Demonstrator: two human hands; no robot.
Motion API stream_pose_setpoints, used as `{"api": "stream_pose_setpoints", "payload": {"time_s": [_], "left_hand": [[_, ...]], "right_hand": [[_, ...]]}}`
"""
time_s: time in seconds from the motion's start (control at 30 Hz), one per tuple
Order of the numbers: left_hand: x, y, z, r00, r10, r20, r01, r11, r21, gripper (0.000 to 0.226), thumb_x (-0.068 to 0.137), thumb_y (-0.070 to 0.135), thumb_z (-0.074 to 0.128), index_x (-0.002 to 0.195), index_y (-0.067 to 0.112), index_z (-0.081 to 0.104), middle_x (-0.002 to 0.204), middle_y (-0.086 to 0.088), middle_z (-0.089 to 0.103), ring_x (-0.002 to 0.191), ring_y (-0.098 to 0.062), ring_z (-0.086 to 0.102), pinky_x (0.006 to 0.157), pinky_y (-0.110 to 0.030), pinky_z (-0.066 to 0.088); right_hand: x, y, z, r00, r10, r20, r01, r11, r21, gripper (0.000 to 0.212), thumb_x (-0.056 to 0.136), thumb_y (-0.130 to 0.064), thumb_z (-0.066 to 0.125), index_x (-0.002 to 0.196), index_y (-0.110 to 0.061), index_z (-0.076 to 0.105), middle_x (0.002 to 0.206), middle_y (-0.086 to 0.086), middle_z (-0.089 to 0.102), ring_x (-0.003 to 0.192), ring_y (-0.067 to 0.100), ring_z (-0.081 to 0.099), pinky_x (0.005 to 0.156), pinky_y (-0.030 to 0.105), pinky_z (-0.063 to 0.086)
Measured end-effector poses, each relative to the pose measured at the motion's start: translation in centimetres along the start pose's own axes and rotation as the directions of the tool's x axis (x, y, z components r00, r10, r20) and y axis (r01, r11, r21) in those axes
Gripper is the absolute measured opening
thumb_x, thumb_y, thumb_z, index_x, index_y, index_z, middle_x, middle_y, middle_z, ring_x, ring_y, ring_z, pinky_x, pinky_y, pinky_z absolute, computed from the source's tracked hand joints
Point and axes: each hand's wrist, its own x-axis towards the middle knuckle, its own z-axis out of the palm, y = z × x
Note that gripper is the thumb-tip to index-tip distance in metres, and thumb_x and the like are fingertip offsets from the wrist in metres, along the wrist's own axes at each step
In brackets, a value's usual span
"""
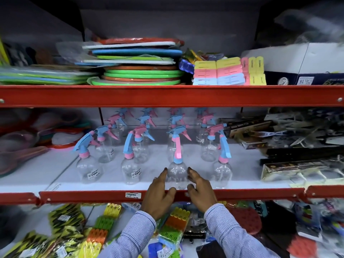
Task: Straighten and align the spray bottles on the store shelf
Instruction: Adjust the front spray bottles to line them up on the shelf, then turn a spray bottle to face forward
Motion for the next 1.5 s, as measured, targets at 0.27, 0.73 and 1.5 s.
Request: {"api": "stream_pose_setpoints", "payload": {"time_s": [0.27, 0.73, 1.5], "left_hand": [[-2.6, -0.6, -1.0, 0.988, 0.125, -0.087, -0.098, 0.958, 0.269, 0.069, 0.088, 0.048, 0.037, 0.150, 0.024, 0.018, 0.158, 0.001, 0.026, 0.147, -0.017, 0.022, 0.122, -0.039, 0.016], [-7.9, -5.7, -9.0, 0.976, 0.069, -0.207, 0.088, 0.744, 0.663, 0.082, 0.091, 0.056, 0.033, 0.151, 0.014, -0.004, 0.163, -0.008, -0.009, 0.149, -0.028, -0.014, 0.118, -0.062, -0.003], [0.5, -9.6, -12.9, 0.997, -0.009, 0.082, 0.012, 0.999, -0.035, 0.086, 0.083, 0.041, 0.051, 0.152, 0.014, 0.006, 0.160, -0.004, 0.019, 0.144, -0.020, 0.028, 0.106, -0.020, 0.024]], "right_hand": [[-3.1, -0.7, 0.0, 0.973, -0.151, -0.177, 0.137, 0.987, -0.088, 0.067, 0.086, -0.015, 0.050, 0.147, -0.024, 0.023, 0.151, -0.002, 0.036, 0.135, 0.015, 0.040, 0.108, 0.026, 0.035], [-3.5, -5.3, 8.2, 0.844, -0.533, 0.065, 0.506, 0.748, -0.429, 0.067, 0.089, -0.023, 0.038, 0.149, -0.012, 0.010, 0.160, 0.006, 0.009, 0.149, 0.019, 0.004, 0.118, 0.038, 0.011], [2.7, -10.8, 12.6, 0.999, 0.019, 0.040, -0.018, 0.999, -0.033, 0.071, 0.089, -0.019, 0.052, 0.149, -0.018, 0.015, 0.153, 0.005, 0.034, 0.135, 0.022, 0.042, 0.109, 0.031, 0.037]]}}
